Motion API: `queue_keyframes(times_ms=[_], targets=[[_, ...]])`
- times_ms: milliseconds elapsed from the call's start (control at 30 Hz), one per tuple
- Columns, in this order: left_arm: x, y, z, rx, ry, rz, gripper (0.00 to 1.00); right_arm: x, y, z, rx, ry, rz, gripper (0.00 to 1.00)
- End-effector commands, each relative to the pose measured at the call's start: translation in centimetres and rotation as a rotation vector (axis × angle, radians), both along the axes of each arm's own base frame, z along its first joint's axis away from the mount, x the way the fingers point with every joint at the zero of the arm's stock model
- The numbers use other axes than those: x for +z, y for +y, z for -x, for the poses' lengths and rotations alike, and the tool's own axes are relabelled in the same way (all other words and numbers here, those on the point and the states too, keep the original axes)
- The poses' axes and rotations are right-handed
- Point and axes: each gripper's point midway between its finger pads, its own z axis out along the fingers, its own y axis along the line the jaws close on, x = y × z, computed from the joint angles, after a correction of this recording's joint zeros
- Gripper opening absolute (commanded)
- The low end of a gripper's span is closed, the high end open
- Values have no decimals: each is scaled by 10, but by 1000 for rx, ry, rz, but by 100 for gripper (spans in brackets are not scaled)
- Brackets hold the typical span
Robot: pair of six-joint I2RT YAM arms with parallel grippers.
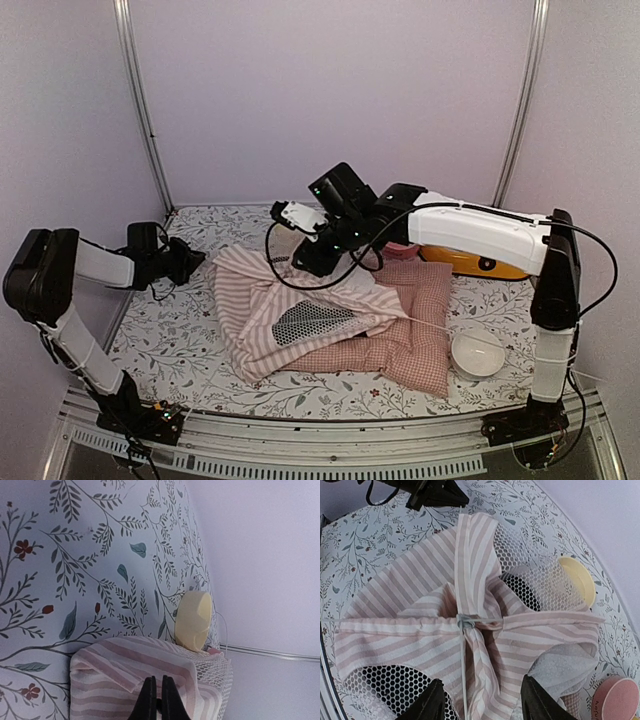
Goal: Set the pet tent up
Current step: Pick up the tent pole from the tent, then pass from the left arm to the right
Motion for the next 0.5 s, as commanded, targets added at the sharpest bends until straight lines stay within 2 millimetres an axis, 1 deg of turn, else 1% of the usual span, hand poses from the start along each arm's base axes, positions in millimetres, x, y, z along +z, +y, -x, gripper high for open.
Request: queue_keyframes(times_ms=[0,100,167,233,267,300,367,400,467], targets=[[24,-14,9,-51,-62,63,0,5,41,4,40,-36,-26,52],[31,-17,15,-58,-74,64,0,6,74,14,105,-61,-57,49],[34,-17,18,-61,-78,59,0,6,94,16,140,-86,-87,47],[37,-17,20,-64,-81,57,0,3,109,9,149,-122,-116,44],[37,-17,22,-66,-81,54,0,5,116,3,143,-150,-141,43],[39,-17,22,-68,-85,52,0,-1,119,-1,136,-169,-138,42],[42,-18,24,-75,-91,50,0,-3,128,-13,121,-224,-161,40],[45,-19,25,-78,-96,48,0,-9,132,-16,116,-240,-162,39],[51,-20,28,-84,-106,46,0,-30,139,-24,116,-264,-149,39]])
